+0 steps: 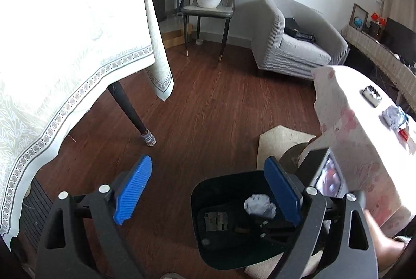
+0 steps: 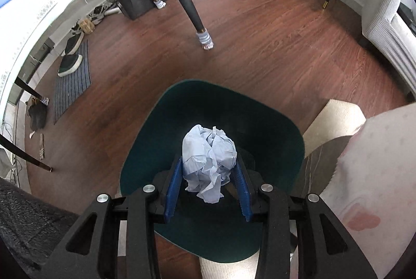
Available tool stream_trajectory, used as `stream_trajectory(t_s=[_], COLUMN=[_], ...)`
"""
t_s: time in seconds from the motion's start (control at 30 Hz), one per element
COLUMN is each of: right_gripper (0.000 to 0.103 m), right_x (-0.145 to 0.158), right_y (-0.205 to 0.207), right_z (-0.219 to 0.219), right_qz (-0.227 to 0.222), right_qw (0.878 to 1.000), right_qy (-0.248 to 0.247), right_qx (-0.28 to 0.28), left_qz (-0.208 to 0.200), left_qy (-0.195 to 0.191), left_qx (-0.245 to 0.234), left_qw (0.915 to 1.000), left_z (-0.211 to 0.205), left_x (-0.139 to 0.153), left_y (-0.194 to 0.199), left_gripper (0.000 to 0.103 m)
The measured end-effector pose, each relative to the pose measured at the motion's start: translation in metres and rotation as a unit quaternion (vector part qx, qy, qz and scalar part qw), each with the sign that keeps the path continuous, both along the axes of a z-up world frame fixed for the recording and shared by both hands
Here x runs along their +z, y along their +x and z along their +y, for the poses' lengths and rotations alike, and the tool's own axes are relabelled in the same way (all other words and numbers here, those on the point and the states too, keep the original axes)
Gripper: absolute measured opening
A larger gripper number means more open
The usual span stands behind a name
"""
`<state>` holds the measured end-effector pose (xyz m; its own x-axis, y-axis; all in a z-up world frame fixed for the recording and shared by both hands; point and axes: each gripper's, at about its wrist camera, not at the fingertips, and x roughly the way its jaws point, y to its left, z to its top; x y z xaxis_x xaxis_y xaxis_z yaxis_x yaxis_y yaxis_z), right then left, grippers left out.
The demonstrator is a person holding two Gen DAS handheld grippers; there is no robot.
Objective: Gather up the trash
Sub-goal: 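Open the left tool to drop the cap while the right tool releases the paper into the bin, then move both open tools from the bin back over the table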
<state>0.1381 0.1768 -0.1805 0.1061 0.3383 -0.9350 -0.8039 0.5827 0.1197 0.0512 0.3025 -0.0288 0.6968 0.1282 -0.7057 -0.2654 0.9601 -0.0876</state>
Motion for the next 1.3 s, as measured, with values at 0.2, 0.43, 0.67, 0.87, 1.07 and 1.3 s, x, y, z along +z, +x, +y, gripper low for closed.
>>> stream_trajectory(t_s=[0.2, 0.43, 0.67, 0.87, 1.07, 1.3], right_gripper=[0.043, 0.058, 0.062, 0.066, 0.068, 0.069], right_x=[-0.011, -0.010, 0.007, 0.036, 0.079, 0.133], right_y=[-0.003, -0.007, -0.009, -0.012, -0.016, -0.019], right_z=[-0.004, -0.015, -0.029, -0.041, -0.058, -0.090], right_qz=[0.006, 0.003, -0.003, -0.016, -0.047, -0.081], right_qw=[1.000, 1.000, 1.000, 0.999, 0.996, 0.987], right_qy=[-0.012, -0.011, 0.005, 0.036, 0.072, 0.137], right_qx=[-0.002, -0.004, -0.002, 0.001, 0.004, 0.002], left_qz=[-0.027, -0.050, -0.074, -0.093, -0.096, -0.131], left_qy=[-0.012, -0.025, -0.040, -0.032, 0.003, 0.007], left_qx=[0.001, 0.008, 0.014, 0.013, 0.009, 0.001], left_qw=[0.9996, 0.9984, 0.9964, 0.9951, 0.9954, 0.9913], left_z=[-0.001, -0.005, -0.013, -0.027, -0.046, -0.066], left_x=[0.013, 0.025, 0.039, 0.051, 0.060, 0.074], left_y=[-0.003, -0.001, 0.001, 0.004, 0.010, 0.011], left_gripper=[0.094, 0.096, 0.097, 0.098, 0.098, 0.098])
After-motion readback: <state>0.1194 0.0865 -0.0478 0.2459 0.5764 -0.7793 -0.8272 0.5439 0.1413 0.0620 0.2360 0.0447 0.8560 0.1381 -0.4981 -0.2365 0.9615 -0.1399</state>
